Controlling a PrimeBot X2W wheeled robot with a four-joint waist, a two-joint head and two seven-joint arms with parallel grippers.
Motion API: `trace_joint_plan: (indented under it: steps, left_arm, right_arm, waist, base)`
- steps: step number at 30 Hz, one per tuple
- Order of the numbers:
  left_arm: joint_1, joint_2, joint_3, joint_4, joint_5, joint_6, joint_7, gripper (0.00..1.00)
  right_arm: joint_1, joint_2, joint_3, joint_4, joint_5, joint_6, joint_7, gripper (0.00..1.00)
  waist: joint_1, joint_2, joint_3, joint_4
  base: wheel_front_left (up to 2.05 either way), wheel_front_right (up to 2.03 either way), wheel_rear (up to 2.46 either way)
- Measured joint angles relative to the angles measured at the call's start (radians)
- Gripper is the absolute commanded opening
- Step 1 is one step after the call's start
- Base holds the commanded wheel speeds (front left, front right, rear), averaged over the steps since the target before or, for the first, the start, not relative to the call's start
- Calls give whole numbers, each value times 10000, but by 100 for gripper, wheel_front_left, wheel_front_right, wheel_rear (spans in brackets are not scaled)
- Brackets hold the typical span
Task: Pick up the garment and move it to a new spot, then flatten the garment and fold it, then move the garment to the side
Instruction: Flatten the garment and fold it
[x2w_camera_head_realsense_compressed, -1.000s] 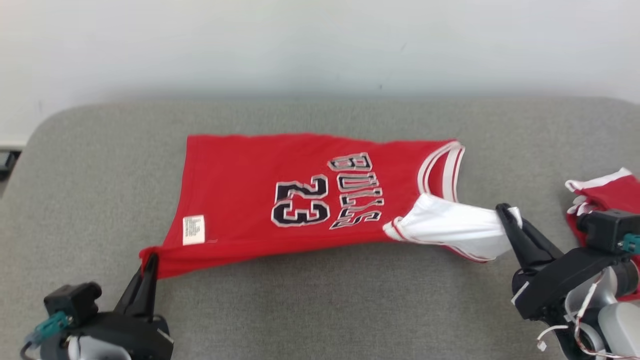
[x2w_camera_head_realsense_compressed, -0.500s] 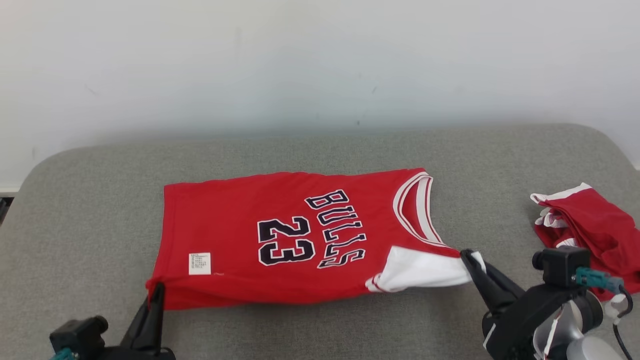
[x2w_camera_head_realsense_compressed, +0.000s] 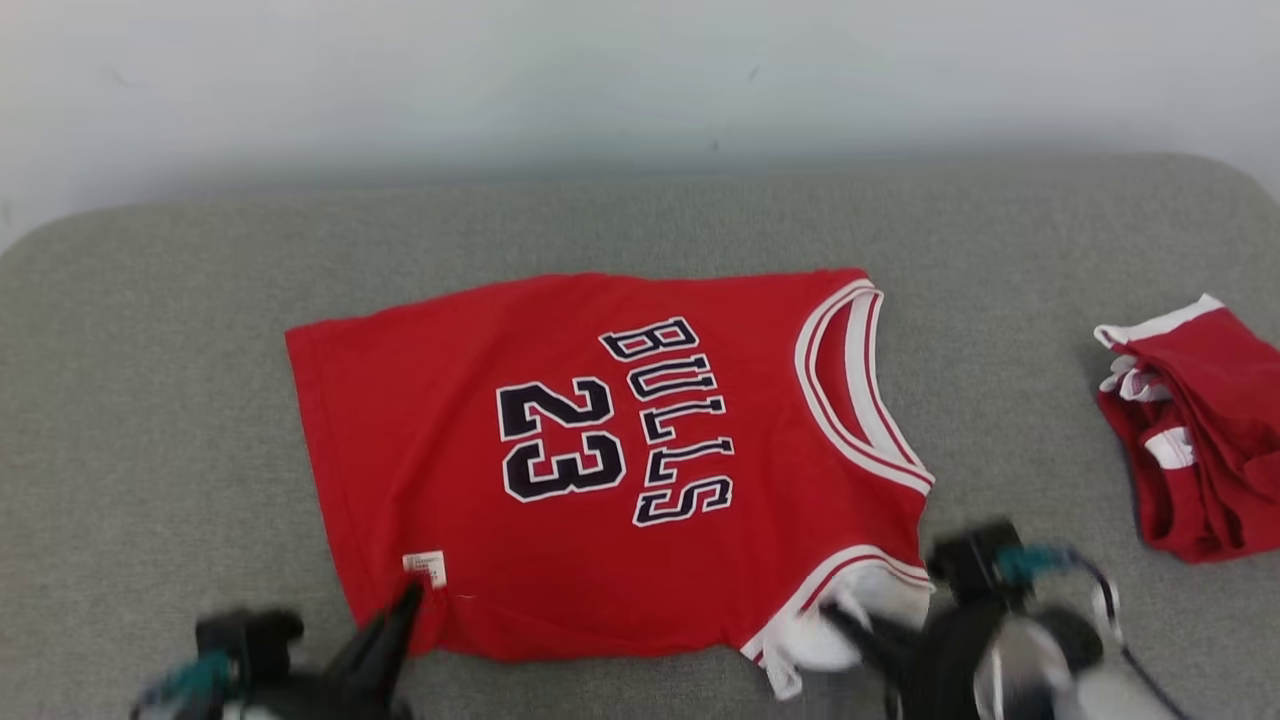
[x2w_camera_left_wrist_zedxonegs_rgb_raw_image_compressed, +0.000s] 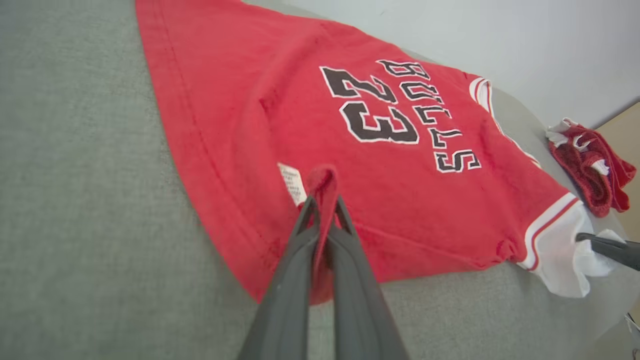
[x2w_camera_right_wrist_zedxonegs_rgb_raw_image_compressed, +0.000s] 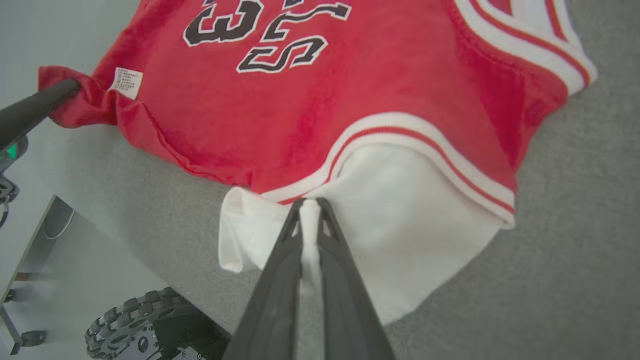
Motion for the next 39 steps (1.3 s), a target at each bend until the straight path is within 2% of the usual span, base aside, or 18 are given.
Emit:
trace_joint_plan:
  steps: [3, 5, 7, 9, 12, 13, 15, 19, 24, 27, 29, 32, 35, 39]
  left_arm:
    - [-1764, -10, -4, 617, -42, -8, 757, 0]
    - [-3609, -104, 219, 1101, 245, 272, 1183, 0]
    - [-5818, -677, 1166, 941, 268, 777, 989, 0]
    - [-7702, -1289, 1651, 286, 420, 970, 445, 0]
    - [-9482, -1699, 1360, -107, 978, 821, -460, 0]
    - [-9737, -1799, 1413, -138, 951, 780, -721, 0]
    - [-9641, -1820, 1434, -69, 905, 679, -1120, 0]
    - [-8105, -1643, 915, 71, 1018, 500, -1266, 0]
    - [-5084, -861, 890, 1302, 871, 447, -1256, 0]
    - [-3682, -742, 752, 2380, 821, 431, -1177, 0]
    - [-3545, -740, 616, 3009, 809, 412, -1174, 0]
    - [-3973, -1045, 523, 3645, 779, 311, -1191, 0]
    - [-4340, -1283, 495, 3985, 750, 221, -1365, 0]
    - [-4348, -1244, 614, 4424, 732, 157, -1546, 0]
  right_arm:
    - [-2305, 424, -8, 1294, -98, -21, 594, 0]
    - [-4375, 602, -570, 2044, -575, -372, 663, 0]
    - [-6236, 821, -2151, 1856, -953, -848, 23, 0]
    - [-7760, 874, -3173, 1546, -1202, -1147, -888, 0]
    - [-9481, 376, -3568, 1593, -1298, -1158, -2109, 0]
    - [-9739, 161, -3549, 1561, -1407, -1066, -2387, 0]
    - [-9529, -178, -3287, 1547, -1586, -761, -2734, 0]
    - [-7159, -554, -2711, 1331, -1670, -251, -2732, 0]
    - [-4674, -132, -2366, 1294, -1185, -159, -2700, 0]
    - [-3687, 132, -1868, 1657, -1141, -90, -2648, 0]
    - [-3457, 209, -1526, 2021, -1145, -4, -2631, 0]
    - [-3444, 165, -1522, 2512, -1149, 0, -2706, 0]
    - [-3383, 71, -1695, 2638, -1139, 44, -2869, 0]
    - [-2752, -25, -1647, 2531, -1012, 94, -3005, 0]
  waist:
    - [2, 1, 405, -80]
    - [3, 2, 681, -145]
    - [8, 4, 935, -202]
    - [8, 4, 1124, -232]
    - [5, 3, 1166, -213]
    - [4, 2, 1129, -206]
    - [0, 1, 1008, -183]
    - [0, 2, 794, 34]
    - [0, 1, 954, 242]
    - [-1, 1, 1199, 251]
    - [-1, 1, 1389, 215]
    - [2, 2, 1552, 136]
    - [0, 1, 1466, 101]
    - [1, 1, 1157, 114]
  base:
    - [0, 0, 0]
    - [0, 0, 0]
    - [0, 0, 0]
    - [0, 0, 0]
    - [0, 0, 0]
    - [0, 0, 0]
    - [0, 0, 0]
    - [0, 0, 0]
    - [0, 0, 0]
    - [0, 0, 0]
    - [0, 0, 0]
    - [0, 0, 0]
    - [0, 0, 0]
    - [0, 0, 0]
